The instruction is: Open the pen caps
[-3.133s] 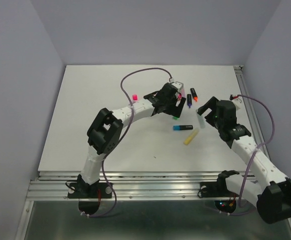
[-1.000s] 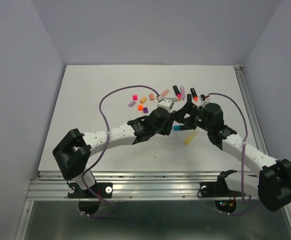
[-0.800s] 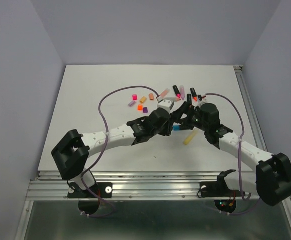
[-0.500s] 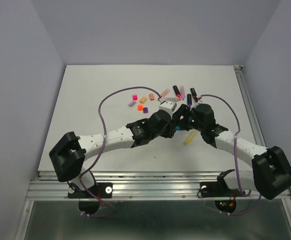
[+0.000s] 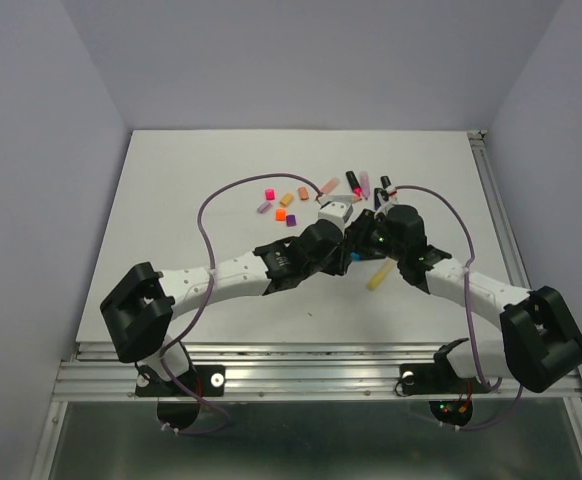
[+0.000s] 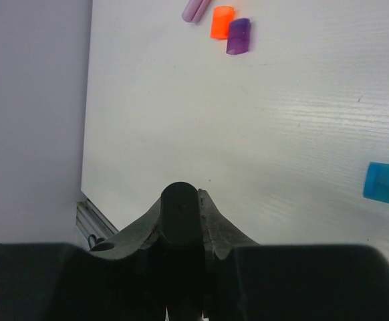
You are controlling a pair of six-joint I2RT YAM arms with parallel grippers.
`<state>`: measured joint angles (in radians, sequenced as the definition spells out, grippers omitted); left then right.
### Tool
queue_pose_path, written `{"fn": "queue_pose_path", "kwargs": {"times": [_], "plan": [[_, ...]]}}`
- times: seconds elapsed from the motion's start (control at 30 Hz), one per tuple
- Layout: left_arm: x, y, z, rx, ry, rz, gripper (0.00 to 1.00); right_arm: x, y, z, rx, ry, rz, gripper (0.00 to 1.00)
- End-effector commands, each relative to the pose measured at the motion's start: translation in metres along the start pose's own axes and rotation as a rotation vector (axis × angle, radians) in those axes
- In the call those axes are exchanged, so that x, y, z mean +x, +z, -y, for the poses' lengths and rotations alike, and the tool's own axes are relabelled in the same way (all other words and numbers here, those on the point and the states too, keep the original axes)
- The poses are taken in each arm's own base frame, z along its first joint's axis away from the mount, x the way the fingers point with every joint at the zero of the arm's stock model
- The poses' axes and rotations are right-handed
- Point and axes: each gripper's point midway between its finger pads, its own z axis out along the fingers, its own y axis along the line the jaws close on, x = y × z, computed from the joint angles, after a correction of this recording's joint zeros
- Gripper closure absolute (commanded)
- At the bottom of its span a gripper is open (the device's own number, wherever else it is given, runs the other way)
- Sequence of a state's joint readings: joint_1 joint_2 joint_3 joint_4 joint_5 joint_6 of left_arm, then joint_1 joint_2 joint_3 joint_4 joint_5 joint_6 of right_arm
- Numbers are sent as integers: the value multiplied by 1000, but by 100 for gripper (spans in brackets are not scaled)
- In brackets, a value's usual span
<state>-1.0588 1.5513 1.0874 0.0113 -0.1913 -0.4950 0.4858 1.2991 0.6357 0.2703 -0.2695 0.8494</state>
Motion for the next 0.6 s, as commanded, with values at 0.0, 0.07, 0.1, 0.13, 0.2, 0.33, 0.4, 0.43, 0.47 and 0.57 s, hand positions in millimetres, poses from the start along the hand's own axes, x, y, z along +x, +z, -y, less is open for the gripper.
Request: {"fn": "queue_pose_path", "kwargs": {"times": [0.0,0.07,0.1,0.13,0.2,0.33,0.4,0.43,0.47,0.57], "plan": [[-25,-5,11,18,-22,65,100,-23,0,-29,-66,-51,68,99],[-27,-7,15,29,-24,50,82,-26,-3,-32,-74,-56,79,99],[-28,-9,16,38,-28,53,70,-29,-5,-35,-82,-58,89,99],[-28,-11,17,44,-29,53,60,-29,-7,-38,-89,-62,91,99],[-29,-16,16,51,-32,58,30,-31,-10,-43,-101,-69,96,99],[-41,-36,18,109,-17,118,1,-27,-18,-62,-185,-91,56,99],[-40,-42,21,185,-20,137,1,-24,-23,-71,-229,-100,41,99],[-48,-53,24,249,-26,154,1,-21,-27,-80,-273,-107,22,99],[-56,-60,32,322,-27,187,1,-20,-31,-86,-301,-110,16,99],[-49,-75,40,477,-13,200,1,-17,-42,-107,-417,-124,-1,99]]}}
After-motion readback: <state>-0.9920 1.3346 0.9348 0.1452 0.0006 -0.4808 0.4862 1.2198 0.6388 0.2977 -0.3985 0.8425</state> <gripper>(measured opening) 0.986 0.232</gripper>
